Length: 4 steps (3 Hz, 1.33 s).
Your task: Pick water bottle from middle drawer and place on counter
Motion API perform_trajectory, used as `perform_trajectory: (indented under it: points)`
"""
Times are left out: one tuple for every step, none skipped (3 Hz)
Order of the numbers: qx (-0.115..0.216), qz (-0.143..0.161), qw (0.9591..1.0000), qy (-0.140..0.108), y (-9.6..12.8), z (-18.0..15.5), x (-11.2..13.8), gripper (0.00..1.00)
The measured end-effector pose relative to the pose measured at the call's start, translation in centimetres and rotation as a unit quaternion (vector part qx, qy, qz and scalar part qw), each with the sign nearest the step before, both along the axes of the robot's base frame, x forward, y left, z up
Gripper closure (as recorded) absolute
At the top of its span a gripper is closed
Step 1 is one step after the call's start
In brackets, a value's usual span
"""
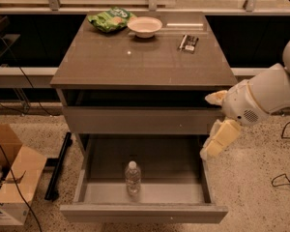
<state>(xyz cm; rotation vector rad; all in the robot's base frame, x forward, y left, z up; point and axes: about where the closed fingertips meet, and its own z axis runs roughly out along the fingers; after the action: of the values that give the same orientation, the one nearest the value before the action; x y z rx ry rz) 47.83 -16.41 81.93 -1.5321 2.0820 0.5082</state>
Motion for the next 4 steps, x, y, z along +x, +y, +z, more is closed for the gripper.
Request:
perform_trajectory:
  points:
    - [0.032, 0.012, 0.9991, 0.025, 2.3, -6.2, -1.0, 0.00]
    - [0.066, 0.017, 0.9972, 0.028, 4.3, -10.1, -1.6, 0.00]
    - [0.098, 0.020, 0.9947, 0.025, 6.9, -13.3, -0.9, 0.00]
    - [0.112, 0.007, 0.9931, 0.034, 8.7, -16.8, -0.4, 0.00]
